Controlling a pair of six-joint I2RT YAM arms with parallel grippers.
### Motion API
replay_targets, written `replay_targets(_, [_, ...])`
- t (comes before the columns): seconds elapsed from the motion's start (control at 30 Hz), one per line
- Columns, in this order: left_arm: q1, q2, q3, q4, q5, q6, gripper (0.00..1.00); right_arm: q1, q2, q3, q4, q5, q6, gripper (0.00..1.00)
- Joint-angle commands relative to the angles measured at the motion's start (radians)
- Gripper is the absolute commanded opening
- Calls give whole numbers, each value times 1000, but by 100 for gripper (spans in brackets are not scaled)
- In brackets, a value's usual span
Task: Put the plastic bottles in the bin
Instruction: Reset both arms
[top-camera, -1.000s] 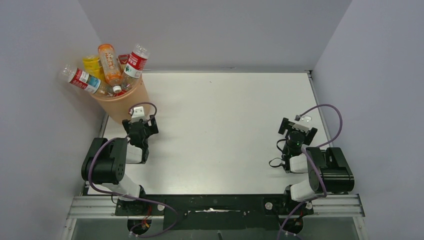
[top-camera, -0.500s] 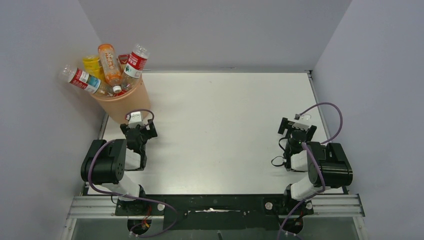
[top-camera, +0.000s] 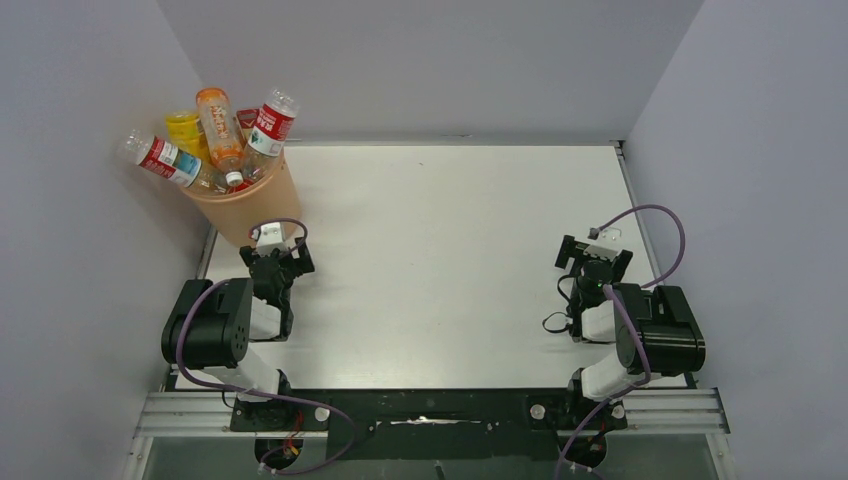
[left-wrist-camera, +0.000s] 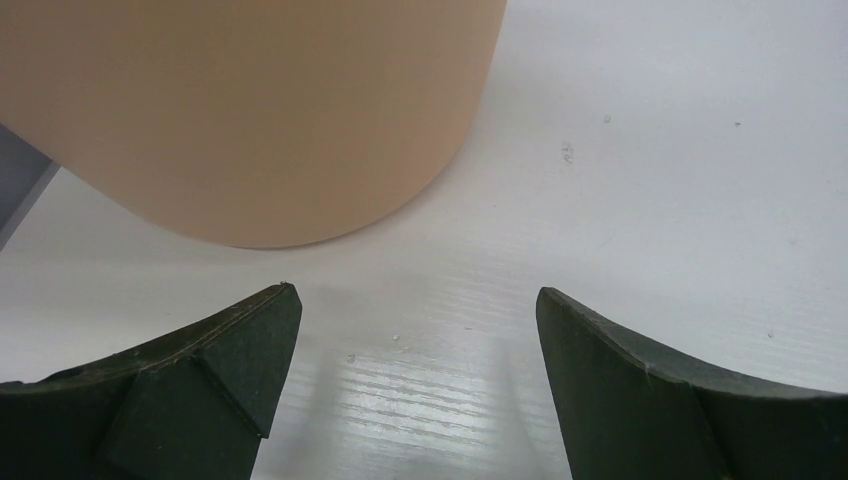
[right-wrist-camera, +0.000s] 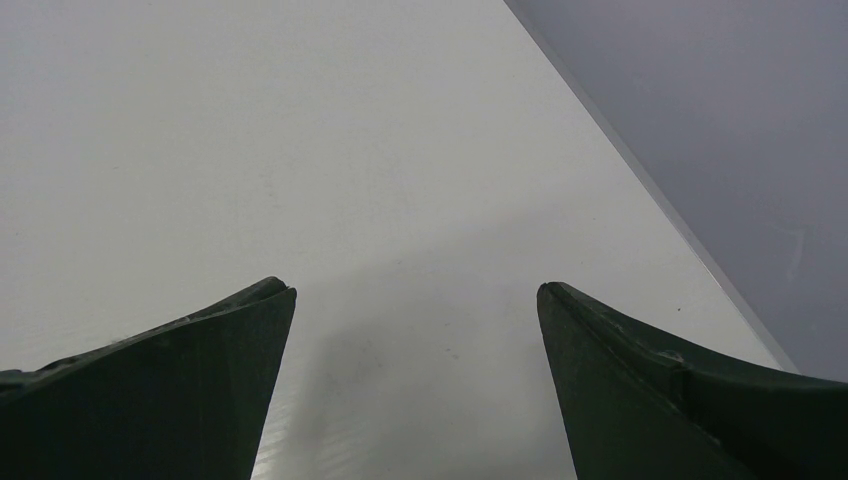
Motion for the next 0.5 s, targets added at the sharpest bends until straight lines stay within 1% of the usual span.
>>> replay_targets(0.0, [6, 5, 17, 72, 8, -9, 89, -6, -7, 24, 62, -2, 0, 98])
replay_targets(0.47, [7, 1, 14, 73, 6, -10, 89, -8, -6, 27, 56, -4, 1, 98])
